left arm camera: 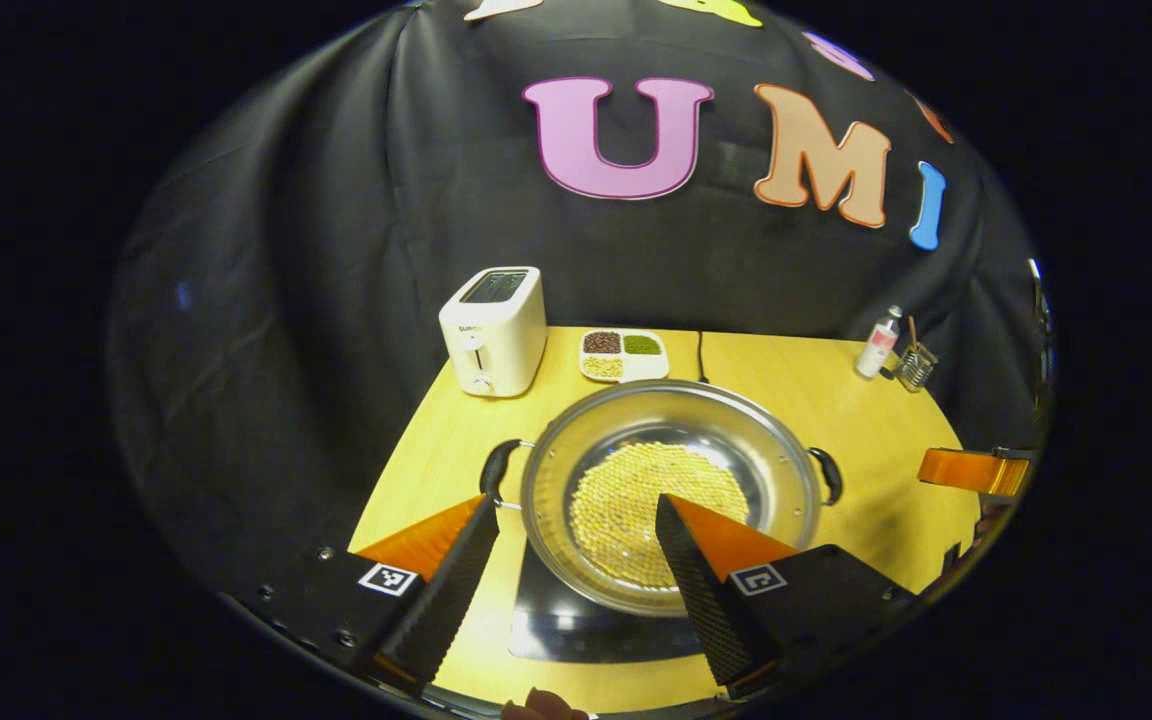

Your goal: First push the handle of the pot to place it horizontally, then grasp the pot with both hands and set it on the induction cooktop.

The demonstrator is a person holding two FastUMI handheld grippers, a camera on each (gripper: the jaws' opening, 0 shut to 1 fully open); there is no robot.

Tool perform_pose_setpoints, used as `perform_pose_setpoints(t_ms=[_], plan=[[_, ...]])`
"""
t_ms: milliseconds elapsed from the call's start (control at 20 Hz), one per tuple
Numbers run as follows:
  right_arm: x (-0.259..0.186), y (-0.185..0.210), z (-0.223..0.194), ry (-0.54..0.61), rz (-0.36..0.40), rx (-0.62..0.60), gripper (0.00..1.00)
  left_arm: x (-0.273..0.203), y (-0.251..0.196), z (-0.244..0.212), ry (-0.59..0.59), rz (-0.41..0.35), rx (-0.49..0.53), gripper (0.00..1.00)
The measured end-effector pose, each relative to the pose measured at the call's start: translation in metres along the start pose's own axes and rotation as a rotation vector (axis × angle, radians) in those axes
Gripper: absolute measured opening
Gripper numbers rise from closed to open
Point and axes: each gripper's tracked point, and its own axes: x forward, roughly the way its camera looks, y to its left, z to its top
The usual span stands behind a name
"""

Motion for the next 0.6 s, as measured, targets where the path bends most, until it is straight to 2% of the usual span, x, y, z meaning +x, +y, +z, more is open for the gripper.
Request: perform_pose_setpoints(t_ms=[50, 200, 250, 450, 600], plan=[[-0.013, -0.004, 0.000, -0.014, 0.012, 0.000, 0.98, -0.014, -0.011, -0.001, -0.016, 0.000, 0.000, 0.97], [-0.049, -0.016, -0.001, -0.056, 0.029, 0.005, 0.98, -0.054, -0.038, -0.004, -0.045, -0.012, 0.001, 0.97], [-0.060, -0.018, 0.000, -0.068, 0.034, 0.007, 0.93, -0.065, -0.044, -0.003, -0.057, -0.016, 0.005, 0.97], [-0.106, -0.028, 0.013, -0.144, 0.024, 0.002, 0.92, -0.104, -0.067, 0.019, -0.136, -0.037, 0.034, 0.97], [-0.141, -0.027, 0.022, -0.205, 0.024, 0.045, 0.92, -0.133, -0.083, 0.035, -0.214, -0.065, 0.067, 0.96]])
